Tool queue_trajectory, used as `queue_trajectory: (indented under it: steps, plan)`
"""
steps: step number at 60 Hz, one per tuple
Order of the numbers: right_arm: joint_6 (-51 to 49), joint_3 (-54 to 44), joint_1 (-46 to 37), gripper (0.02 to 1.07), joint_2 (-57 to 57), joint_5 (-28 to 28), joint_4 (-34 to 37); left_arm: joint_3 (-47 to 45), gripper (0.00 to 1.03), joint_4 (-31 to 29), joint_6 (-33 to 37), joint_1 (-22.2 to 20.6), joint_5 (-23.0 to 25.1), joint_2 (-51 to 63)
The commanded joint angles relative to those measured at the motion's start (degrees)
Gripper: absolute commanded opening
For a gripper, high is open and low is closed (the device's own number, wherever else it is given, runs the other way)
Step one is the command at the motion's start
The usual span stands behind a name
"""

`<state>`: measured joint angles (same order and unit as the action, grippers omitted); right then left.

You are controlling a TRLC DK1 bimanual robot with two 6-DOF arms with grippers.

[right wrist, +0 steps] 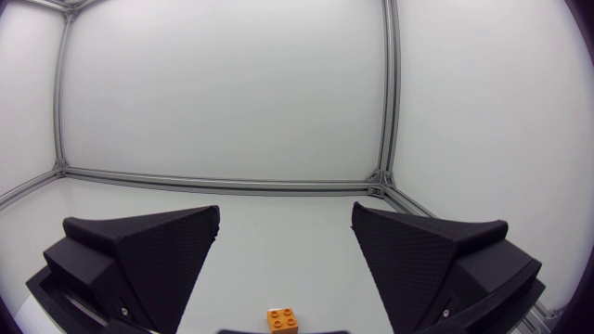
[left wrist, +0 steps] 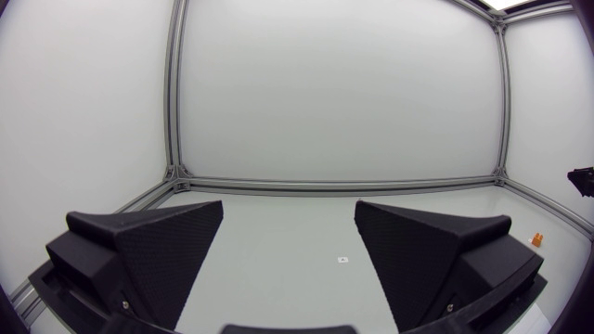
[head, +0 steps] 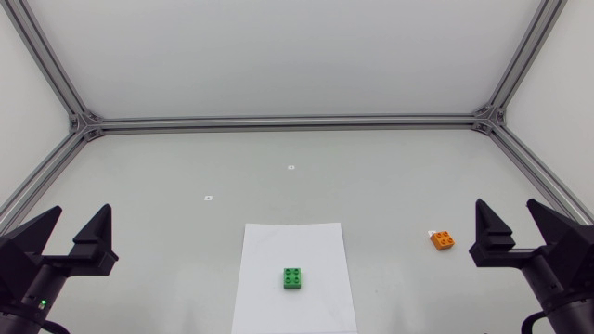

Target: Pick up the orange 2x2 brick with the right arm and stack it on top of the green 2x2 brick in the center

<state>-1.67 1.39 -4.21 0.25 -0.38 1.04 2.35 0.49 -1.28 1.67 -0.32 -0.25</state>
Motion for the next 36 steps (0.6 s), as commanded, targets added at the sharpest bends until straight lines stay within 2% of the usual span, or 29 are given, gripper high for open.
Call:
queue_trajectory:
  steps: [1, 21, 36]
  plan:
    - [-0.09, -1.48, 0.16, 1.03, -0.6, -0.32, -0.6, -2.35, 0.99, -0.76, 0.75, 0.17, 0.23, -0.45]
    - [0.09, 0.02, -0.19, 1.03, -0.69, -0.14, -2.27, -2.35, 0.99, -0.76, 0.75, 0.17, 0.23, -0.45]
    - [-0.17, 6.43, -0.01, 1.03, 0.19, -0.14, -2.27, -2.35, 0.99, -0.76, 0.75, 0.17, 0.23, -0.45]
